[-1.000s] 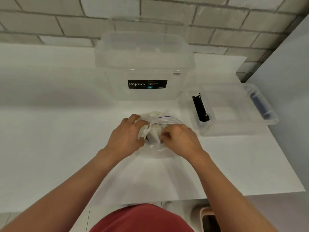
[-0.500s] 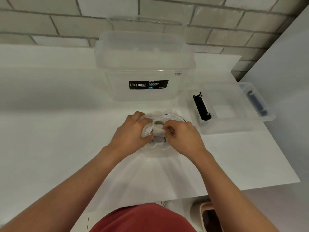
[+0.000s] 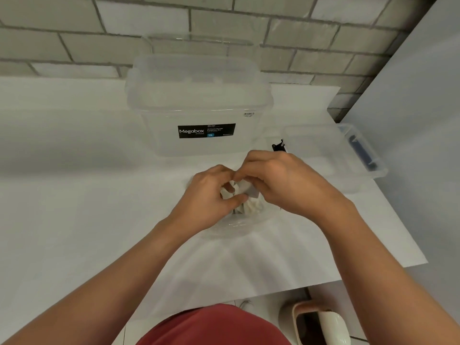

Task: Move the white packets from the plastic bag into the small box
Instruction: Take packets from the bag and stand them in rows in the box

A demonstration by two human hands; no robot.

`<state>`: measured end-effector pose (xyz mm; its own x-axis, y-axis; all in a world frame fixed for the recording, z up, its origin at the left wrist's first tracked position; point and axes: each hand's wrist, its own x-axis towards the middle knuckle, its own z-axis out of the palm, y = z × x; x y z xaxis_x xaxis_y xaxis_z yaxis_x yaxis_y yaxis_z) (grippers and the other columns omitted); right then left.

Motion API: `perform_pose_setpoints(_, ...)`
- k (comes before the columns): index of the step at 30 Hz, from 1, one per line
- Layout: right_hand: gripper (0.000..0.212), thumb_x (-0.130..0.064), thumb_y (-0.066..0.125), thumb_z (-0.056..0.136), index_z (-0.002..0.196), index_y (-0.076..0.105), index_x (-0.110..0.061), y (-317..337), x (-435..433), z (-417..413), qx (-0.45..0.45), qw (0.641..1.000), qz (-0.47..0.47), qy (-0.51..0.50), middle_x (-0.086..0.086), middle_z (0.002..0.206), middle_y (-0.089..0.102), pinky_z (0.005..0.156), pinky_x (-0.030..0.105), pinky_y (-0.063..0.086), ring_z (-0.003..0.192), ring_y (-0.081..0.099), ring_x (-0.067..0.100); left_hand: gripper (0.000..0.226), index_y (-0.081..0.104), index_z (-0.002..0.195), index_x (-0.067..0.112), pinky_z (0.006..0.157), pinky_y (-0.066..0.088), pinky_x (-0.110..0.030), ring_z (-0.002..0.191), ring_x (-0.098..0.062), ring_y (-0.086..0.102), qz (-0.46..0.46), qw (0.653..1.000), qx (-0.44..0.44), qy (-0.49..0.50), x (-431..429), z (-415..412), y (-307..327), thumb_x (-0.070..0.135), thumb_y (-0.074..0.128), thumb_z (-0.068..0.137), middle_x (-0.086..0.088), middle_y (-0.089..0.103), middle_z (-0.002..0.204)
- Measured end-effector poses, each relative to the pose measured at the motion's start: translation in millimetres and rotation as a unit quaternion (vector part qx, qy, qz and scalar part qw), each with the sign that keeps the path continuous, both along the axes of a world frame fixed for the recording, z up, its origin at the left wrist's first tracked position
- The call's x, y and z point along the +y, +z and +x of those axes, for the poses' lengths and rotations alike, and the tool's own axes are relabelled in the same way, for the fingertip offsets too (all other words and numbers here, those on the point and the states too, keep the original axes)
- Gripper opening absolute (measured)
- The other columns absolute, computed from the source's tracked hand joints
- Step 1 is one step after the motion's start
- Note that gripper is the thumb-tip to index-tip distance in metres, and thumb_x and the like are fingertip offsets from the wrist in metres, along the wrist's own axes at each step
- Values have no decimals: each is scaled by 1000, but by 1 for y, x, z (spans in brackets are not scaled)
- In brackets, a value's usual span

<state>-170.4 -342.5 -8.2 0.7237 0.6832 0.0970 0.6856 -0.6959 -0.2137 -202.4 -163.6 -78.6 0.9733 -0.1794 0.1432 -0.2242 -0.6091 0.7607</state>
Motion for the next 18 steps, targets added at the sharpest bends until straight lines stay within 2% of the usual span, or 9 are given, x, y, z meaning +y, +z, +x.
perform_pose_setpoints(2,27,-11,60,95,111,74,-29,2,-2,1,12,1000,23,4,-10,103,65,70,41,55,87,65,18,10,73,91,19,66,47,-13,74,10,62,-20,1000,14,11,-4,-1,2,26,77,85,14,67,86)
perform_pose_setpoints(5,33,-22,64,97,128,65,-32,9,-12,0,38,996,84,-19,-16,118,61,83,23,50,98,60,4,7,76,85,18,67,53,-22,71,-6,69,-69,996,53,25,-8,0,2,25,76,86,5,73,75)
perform_pose_setpoints(7,39,-29,67,96,134,60,-36,15,-23,3,49,993,103,-43,-21,124,58,85,17,47,101,59,0,4,78,87,20,60,54,-23,67,-12,70,-114,990,80,26,-10,1,2,23,78,85,4,73,73)
perform_pose_setpoints(12,14,-27,68,94,106,76,-30,23,-43,11,24,998,58,-32,-16,98,69,75,38,55,83,63,6,3,78,80,21,58,49,-17,68,-10,69,-122,989,84,13,-25,7,5,22,80,83,5,72,71)
perform_pose_setpoints(16,11,-28,68,94,102,75,-31,31,-63,17,13,998,44,-51,-18,94,70,74,41,56,82,62,5,24,68,65,32,62,44,-11,64,-5,66,-113,991,66,0,-44,15,12,23,81,82,8,69,65)
perform_pose_setpoints(18,10,-28,68,94,100,74,-33,35,-78,23,4,996,51,-73,-18,92,71,73,41,56,80,62,5,24,67,78,43,68,49,-12,71,0,69,-127,990,54,7,-56,20,19,26,83,80,14,71,74)
